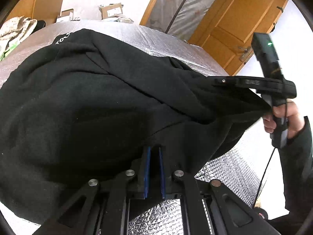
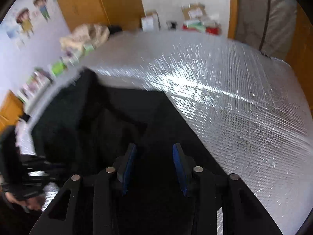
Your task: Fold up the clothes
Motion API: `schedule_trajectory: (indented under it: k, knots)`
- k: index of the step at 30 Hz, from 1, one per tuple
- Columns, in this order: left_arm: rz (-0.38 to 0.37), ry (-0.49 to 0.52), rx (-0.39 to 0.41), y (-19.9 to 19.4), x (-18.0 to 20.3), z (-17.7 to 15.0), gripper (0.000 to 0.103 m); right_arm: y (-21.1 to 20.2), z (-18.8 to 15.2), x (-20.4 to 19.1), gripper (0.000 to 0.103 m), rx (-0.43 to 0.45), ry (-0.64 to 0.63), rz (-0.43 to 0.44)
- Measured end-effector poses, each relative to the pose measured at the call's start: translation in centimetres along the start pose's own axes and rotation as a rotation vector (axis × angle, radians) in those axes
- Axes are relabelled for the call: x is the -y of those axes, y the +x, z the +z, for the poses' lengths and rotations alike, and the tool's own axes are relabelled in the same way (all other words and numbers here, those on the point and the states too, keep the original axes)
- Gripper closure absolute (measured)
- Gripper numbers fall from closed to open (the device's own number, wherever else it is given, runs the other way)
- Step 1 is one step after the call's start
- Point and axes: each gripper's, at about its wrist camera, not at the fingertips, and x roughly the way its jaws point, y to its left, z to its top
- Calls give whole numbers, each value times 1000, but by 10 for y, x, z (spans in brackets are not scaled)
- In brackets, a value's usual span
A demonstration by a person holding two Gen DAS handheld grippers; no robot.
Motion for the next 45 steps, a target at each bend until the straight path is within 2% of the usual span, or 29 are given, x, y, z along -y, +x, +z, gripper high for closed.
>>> schedule_trajectory:
  k: [1, 4, 10, 14, 16, 17, 20, 21, 23, 24, 25, 26, 29, 33, 35, 36, 42, 45]
  knots:
    - [-2, 0, 4, 0, 0, -1, 94, 3, 2, 5, 96, -3, 18, -10]
    - [-8, 0, 17, -1, -2, -4, 94, -14, -3, 19, 97, 78, 87, 6]
    - [-58, -35, 27, 0, -10, -6, 95, -89, -36, 39, 98, 311, 254, -45]
    - [-62, -10, 32, -2, -11, -9, 96, -156, -81, 63, 103, 507, 424, -139]
    - [-59, -17, 33, -4, -11, -10, 96, -181, -105, 71, 103, 562, 482, -222]
    - [-57, -20, 34, -5, -11, -11, 96, -186, -116, 76, 103, 554, 506, -248]
    - [-31, -19, 46, -12, -11, -9, 96, -171, -136, 82, 99, 430, 520, -220]
    - [1, -46, 62, -18, -20, -8, 96, -168, -137, 78, 97, 412, 507, -207]
    - [65, -101, 94, -30, -36, -7, 96, -163, -131, 62, 84, 414, 459, -179]
    - [97, -129, 110, -36, -44, -6, 96, -162, -126, 52, 78, 428, 431, -152]
    - [129, -157, 127, -42, -53, -6, 96, -158, -115, 35, 64, 452, 391, -98]
    - [161, -184, 143, -49, -61, -5, 96, -149, -102, 16, 56, 450, 346, -38]
    - [257, -267, 191, -67, -86, -3, 93, -112, -66, -35, 50, 380, 229, 105]
    - [324, -433, 226, -84, -122, -16, 91, -39, -23, -98, 50, 212, 96, 149]
    - [338, -491, 232, -89, -134, -22, 88, -6, -7, -116, 50, 144, 65, 139]
    - [331, -524, 237, -91, -141, -24, 82, 7, -1, -119, 50, 111, 68, 127]
    - [203, -615, 248, -91, -157, -21, 79, 57, 48, -118, 49, 41, 89, 38]
    - [162, -627, 245, -85, -159, -18, 78, 77, 66, -108, 48, 1, 114, 48]
